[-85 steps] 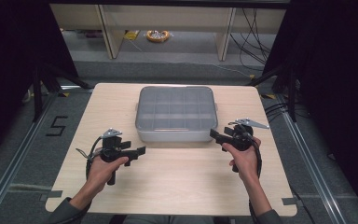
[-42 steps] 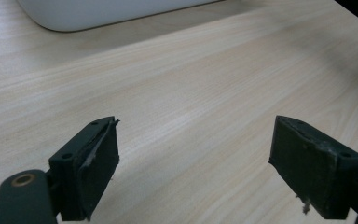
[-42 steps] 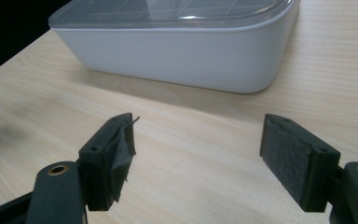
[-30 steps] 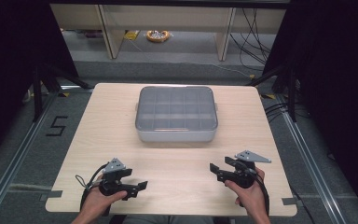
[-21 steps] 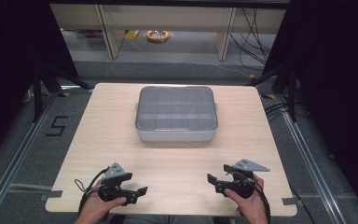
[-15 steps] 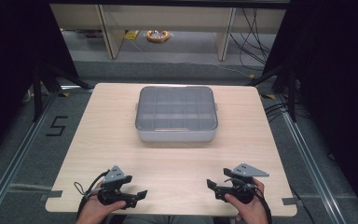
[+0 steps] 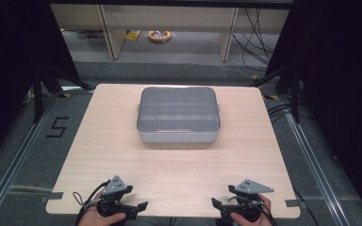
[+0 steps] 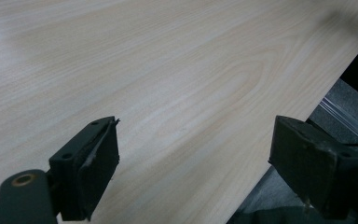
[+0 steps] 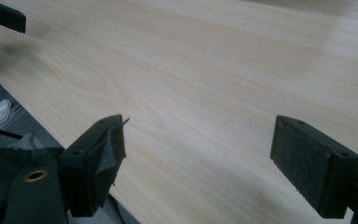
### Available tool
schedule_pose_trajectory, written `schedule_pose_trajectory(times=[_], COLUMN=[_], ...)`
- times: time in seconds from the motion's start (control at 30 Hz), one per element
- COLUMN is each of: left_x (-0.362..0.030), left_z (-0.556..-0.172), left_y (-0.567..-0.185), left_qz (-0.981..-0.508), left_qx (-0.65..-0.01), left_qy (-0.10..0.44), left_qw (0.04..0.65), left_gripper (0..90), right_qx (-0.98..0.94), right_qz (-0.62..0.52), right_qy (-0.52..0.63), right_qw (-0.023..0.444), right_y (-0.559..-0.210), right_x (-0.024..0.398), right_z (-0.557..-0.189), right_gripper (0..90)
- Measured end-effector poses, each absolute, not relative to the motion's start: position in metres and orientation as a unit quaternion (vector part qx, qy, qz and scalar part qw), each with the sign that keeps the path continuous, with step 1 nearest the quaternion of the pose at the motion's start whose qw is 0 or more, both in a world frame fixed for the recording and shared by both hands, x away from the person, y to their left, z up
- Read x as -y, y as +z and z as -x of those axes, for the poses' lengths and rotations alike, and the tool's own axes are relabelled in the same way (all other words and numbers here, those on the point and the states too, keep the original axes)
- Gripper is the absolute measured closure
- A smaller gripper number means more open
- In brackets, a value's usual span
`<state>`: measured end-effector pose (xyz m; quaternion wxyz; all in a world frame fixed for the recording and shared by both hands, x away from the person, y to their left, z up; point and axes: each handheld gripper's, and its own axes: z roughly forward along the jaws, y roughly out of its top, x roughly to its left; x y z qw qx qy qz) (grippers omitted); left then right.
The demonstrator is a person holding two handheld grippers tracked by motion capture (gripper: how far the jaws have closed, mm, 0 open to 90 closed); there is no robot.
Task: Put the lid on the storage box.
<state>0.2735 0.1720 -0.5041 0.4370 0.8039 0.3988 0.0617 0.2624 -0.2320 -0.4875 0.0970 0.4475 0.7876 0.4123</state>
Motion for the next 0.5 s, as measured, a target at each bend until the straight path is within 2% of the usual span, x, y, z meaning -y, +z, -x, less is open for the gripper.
schedule_pose_trajectory(times=[0.07, 0.1, 0.17, 0.5], left_x=[-0.1746, -0.1749, -0.1738, -0.1739], left_z=[-0.2740, -0.2738, -0.2732, -0.2729], left_y=[-0.5033, -0.5029, -0.5031, -0.5034], left_qz=[-0.812, -0.813, -0.805, -0.806], left_qx=[-0.393, -0.393, -0.402, -0.401], left_qy=[0.063, 0.064, 0.062, 0.062], left_qw=[0.427, 0.425, 0.432, 0.431], left_gripper=[15.0, 15.0, 15.0, 15.0], right_qx=[-0.788, -0.782, -0.790, -0.790], right_qz=[-0.445, -0.460, -0.444, -0.449], right_qy=[0.414, 0.412, 0.411, 0.407], right_qw=[0.099, 0.083, 0.096, 0.092], right_y=[-0.4893, -0.4893, -0.4910, -0.4924], right_x=[0.2330, 0.2309, 0.2335, 0.2357], right_z=[-0.2590, -0.2555, -0.2558, -0.2541], right_gripper=[18.9, 18.9, 18.9, 18.9])
